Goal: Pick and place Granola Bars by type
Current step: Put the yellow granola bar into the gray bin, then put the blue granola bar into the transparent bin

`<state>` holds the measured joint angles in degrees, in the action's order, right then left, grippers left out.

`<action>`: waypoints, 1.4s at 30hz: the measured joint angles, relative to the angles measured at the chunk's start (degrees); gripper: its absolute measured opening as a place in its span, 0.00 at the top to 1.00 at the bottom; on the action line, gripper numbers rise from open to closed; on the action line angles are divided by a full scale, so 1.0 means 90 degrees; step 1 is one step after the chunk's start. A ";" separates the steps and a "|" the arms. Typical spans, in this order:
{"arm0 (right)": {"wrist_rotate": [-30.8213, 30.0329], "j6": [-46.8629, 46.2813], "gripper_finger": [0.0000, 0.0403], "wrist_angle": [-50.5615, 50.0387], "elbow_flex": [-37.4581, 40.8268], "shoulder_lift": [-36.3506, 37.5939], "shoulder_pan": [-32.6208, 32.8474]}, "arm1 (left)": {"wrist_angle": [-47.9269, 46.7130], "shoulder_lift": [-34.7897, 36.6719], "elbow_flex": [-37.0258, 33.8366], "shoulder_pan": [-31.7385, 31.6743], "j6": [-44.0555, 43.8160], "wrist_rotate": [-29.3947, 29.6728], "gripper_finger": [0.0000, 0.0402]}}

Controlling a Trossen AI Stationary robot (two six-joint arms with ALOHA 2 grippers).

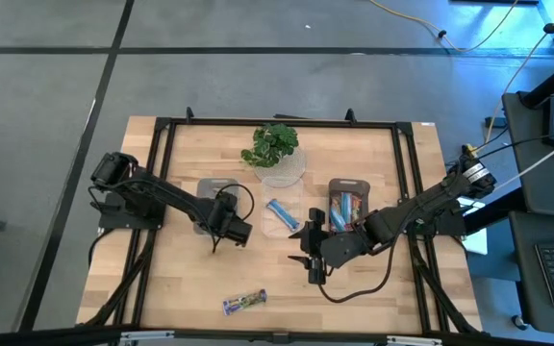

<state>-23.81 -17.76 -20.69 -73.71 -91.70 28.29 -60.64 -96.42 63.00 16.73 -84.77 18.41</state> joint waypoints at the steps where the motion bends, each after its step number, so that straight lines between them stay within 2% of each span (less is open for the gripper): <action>1: 0.0002 0.0000 0.41 0.0000 0.0000 0.0000 0.0000 | -0.0004 0.0000 0.0000 0.0000 0.0005 0.0002 0.64; 8: 0.0301 0.0000 0.41 0.0009 0.0000 0.0000 -0.0026 | -0.0282 0.0220 0.0000 -0.0057 0.0152 -0.0145 0.48; 11: 0.0301 0.0009 0.41 0.0010 0.0000 0.0002 -0.0036 | -0.0368 0.0558 0.0000 -0.0051 0.0151 0.0073 0.45; 19: 0.0312 0.0029 0.41 0.0038 0.0000 -0.0120 -0.0044 | -0.0136 0.1685 0.0000 0.0499 0.0316 0.1167 0.46; 23: 0.0282 0.0018 0.41 0.0096 0.0000 -0.0236 -0.0044 | 0.0208 0.2038 0.0000 0.0876 0.0888 0.1435 0.47; 26: 0.0128 -0.0176 0.41 0.0192 0.0002 -0.0302 -0.0043 | 0.0610 0.2121 0.0000 0.1122 0.1794 0.1570 0.46; 29: 0.0117 -0.0372 0.41 0.0204 0.0002 -0.0310 -0.0043 | 0.1153 0.2093 0.0000 0.1323 0.2954 0.1421 0.46; 34: 0.0109 -0.0760 0.41 0.0189 0.0002 -0.0311 -0.0041 | 0.2258 0.1893 0.0000 0.1560 0.4725 0.0426 0.47; 36: 0.0109 -0.0897 0.41 0.0185 0.0002 -0.0311 -0.0041 | 0.2776 0.1763 0.0001 0.1620 0.5096 0.0173 0.47; 42: 0.0109 -0.0995 0.41 0.0176 0.0002 -0.0311 -0.0041 | 0.3695 0.1310 0.0005 0.1868 0.5510 0.0165 0.48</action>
<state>-22.83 -26.71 -19.10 -73.69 -94.50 27.92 -27.39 -84.63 63.05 33.55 -35.18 19.90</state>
